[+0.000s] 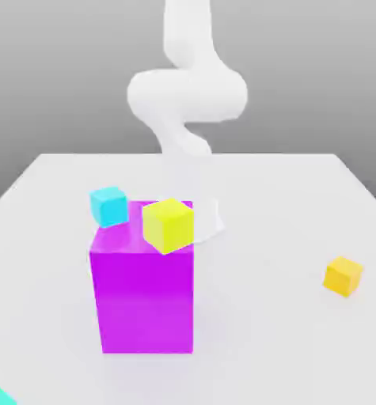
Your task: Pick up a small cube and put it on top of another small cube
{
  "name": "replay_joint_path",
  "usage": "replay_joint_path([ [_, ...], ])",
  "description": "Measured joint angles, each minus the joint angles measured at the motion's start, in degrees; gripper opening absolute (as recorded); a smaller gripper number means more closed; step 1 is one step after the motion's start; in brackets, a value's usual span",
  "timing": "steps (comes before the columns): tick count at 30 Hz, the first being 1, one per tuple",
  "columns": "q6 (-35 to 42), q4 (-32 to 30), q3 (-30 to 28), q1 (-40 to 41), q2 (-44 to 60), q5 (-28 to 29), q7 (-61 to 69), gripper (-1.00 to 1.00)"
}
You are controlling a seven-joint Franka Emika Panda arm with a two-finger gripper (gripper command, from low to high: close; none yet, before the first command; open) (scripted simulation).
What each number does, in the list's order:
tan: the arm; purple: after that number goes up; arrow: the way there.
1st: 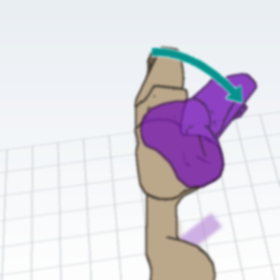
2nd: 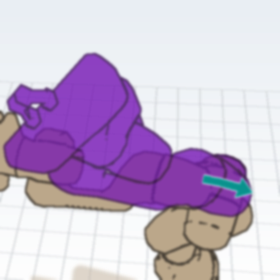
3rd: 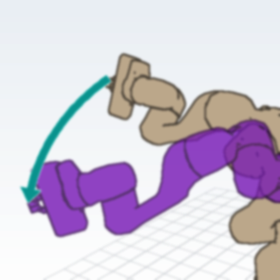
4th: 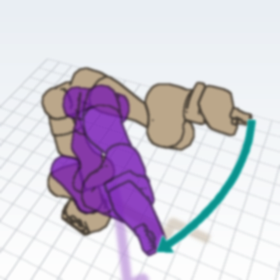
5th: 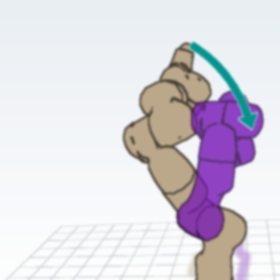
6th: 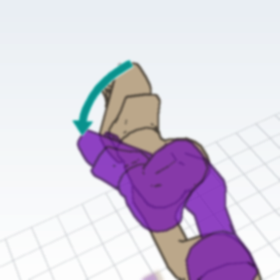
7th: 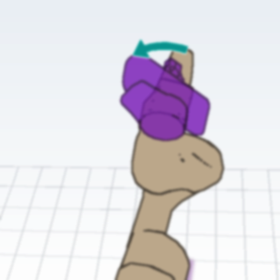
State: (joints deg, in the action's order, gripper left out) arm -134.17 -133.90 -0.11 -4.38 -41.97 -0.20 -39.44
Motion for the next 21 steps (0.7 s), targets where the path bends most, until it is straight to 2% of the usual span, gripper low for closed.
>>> replay_joint_path([
  [12,-11.5,-10.2,0.5,-20.4,18.7,-1.2,31.0,0.00],
  [21,-20.0,-17.8,3.7,-32.9,32.5,-2.2,54.1,0.00],
])
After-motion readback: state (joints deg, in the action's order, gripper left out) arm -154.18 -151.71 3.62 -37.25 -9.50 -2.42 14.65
